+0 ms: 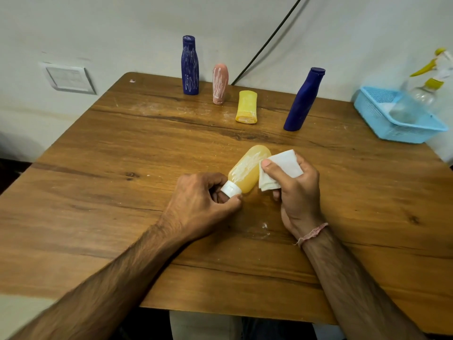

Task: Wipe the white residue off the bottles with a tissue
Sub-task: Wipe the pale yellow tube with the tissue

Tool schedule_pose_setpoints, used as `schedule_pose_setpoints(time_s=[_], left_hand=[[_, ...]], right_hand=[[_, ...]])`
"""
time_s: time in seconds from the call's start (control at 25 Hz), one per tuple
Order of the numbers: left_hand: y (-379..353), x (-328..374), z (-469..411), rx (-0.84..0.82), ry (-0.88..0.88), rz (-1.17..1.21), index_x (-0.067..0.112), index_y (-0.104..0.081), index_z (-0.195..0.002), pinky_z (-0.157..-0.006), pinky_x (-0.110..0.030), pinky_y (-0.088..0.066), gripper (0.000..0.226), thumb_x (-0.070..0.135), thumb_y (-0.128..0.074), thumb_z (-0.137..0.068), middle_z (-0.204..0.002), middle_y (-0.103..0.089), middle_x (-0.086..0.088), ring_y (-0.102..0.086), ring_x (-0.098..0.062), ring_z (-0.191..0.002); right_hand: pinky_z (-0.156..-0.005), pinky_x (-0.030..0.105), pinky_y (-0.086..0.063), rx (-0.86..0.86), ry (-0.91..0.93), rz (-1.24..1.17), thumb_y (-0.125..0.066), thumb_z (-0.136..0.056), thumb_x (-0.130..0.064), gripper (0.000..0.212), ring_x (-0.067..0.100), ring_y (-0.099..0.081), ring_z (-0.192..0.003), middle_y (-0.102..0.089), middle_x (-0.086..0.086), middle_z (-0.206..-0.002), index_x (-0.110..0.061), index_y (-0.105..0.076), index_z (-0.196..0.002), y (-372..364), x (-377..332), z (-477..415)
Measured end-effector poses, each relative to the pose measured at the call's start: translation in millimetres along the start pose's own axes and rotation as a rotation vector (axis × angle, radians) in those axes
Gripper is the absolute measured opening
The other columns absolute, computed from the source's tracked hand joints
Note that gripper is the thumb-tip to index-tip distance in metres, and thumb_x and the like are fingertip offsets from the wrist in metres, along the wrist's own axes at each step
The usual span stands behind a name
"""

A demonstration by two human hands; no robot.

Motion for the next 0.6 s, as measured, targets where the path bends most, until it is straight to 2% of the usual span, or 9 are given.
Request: schedule_pose_setpoints(time_s=[0.12, 0.2, 0.28, 0.48, 0.6], left_hand=[[0.8, 1.8, 1.2, 0.011, -0.034, 0.023, 0.024, -0.078, -0.112, -0.055, -0.027, -0.056, 0.03, 0.036, -0.076, -0.085, -0.074, -0.074, 0.007, -0.068, -0.007, -0.066], [1.1, 0.2, 0.0, 0.024, -0.044, 0.026, 0.024, -0.077, -0.115, -0.059, -0.033, -0.056, 0.032, 0.037, -0.075, -0.086, -0.076, -0.073, 0.005, -0.067, -0.011, -0.069], [1.0, -1.6, -0.8, 0.034, -0.053, 0.029, 0.026, -0.076, -0.117, -0.059, -0.032, -0.052, 0.033, 0.038, -0.075, -0.087, -0.076, -0.068, 0.004, -0.062, -0.012, -0.07], [0.0, -5.1, -3.3, 0.035, -0.038, 0.028, 0.026, -0.078, -0.108, -0.058, -0.031, -0.045, 0.025, 0.037, -0.075, -0.085, -0.075, -0.064, 0.003, -0.059, -0.013, -0.069], [-0.4, -5.2, -2.7, 0.034, -0.035, 0.019, 0.028, -0.077, -0.107, -0.056, -0.03, -0.046, 0.024, 0.036, -0.076, -0.085, -0.075, -0.065, 0.004, -0.06, -0.013, -0.069]], right_hand=[[-0.04, 0.015, -0.042, 0.041, -0.007, -0.042, -0.076, -0.087, -0.01, 0.018, 0.004, -0.062, -0.056, -0.068, 0.003, -0.08, -0.005, -0.067, -0.102, 4.5, -0.6, -0.5], [-0.042, 0.014, -0.043, 0.064, 0.006, -0.028, -0.076, -0.088, -0.013, 0.017, 0.004, -0.062, -0.058, -0.069, 0.003, -0.083, -0.007, -0.067, -0.102, 6.9, -1.5, -1.7], [-0.044, 0.015, -0.044, 0.01, 0.031, 0.006, -0.076, -0.086, -0.01, 0.011, 0.009, -0.064, -0.063, -0.069, 0.004, -0.081, -0.01, -0.069, -0.093, 6.2, -2.4, -2.1], [-0.052, 0.018, -0.051, 0.061, 0.088, 0.051, -0.078, -0.086, -0.018, 0.014, 0.017, -0.072, -0.077, -0.073, -0.002, -0.086, -0.025, -0.067, -0.09, 10.3, -4.0, -3.8], [-0.05, 0.021, -0.049, -0.009, 0.094, 0.081, -0.08, -0.083, -0.011, 0.011, 0.021, -0.068, -0.073, -0.071, 0.007, -0.082, -0.015, -0.07, -0.085, 7.8, -0.6, -3.4]])
Point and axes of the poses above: each hand's wrist, its own z-axis away from the middle knuckle, its own y-axis out of the back of the hand, x = y × z, the point moved 5 cm from there along -z, towards the middle knuckle
